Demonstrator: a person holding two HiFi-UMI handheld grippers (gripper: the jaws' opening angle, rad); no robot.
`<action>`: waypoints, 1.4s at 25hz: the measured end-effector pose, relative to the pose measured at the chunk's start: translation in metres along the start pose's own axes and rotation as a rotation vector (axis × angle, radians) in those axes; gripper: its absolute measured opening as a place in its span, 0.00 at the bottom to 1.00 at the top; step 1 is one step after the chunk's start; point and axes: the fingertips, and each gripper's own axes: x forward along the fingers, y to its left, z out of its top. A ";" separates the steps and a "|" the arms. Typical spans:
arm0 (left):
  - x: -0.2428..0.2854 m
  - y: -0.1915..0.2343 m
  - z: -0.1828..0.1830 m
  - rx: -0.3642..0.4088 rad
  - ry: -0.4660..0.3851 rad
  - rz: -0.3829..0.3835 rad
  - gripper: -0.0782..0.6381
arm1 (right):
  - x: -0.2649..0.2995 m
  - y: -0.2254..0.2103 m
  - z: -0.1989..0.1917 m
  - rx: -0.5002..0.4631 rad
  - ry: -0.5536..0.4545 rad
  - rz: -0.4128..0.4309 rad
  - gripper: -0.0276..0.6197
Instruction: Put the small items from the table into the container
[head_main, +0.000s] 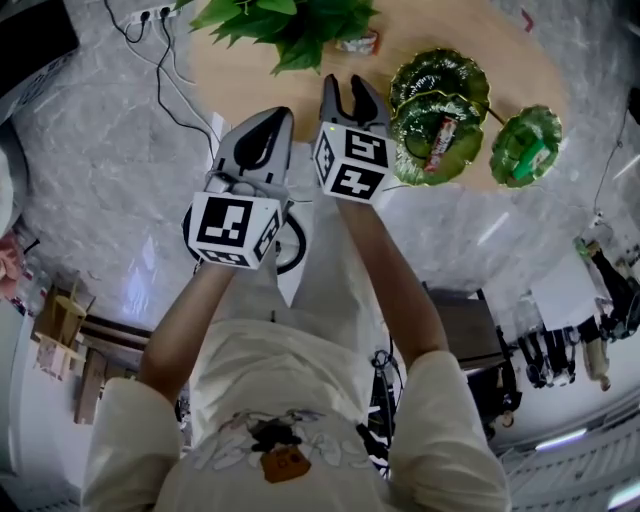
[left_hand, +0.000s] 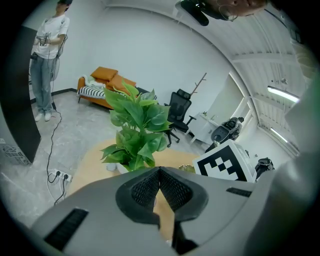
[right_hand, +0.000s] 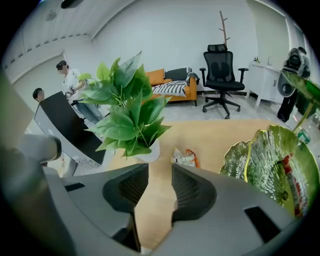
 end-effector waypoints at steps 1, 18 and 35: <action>-0.001 0.000 -0.002 -0.002 0.000 0.000 0.12 | 0.001 -0.001 0.000 -0.004 -0.003 -0.001 0.24; -0.014 0.035 -0.010 -0.063 -0.022 0.049 0.12 | 0.045 -0.012 -0.004 0.166 0.020 -0.103 0.29; -0.014 0.051 -0.018 -0.093 -0.018 0.072 0.12 | 0.075 -0.029 -0.005 0.100 0.040 -0.170 0.33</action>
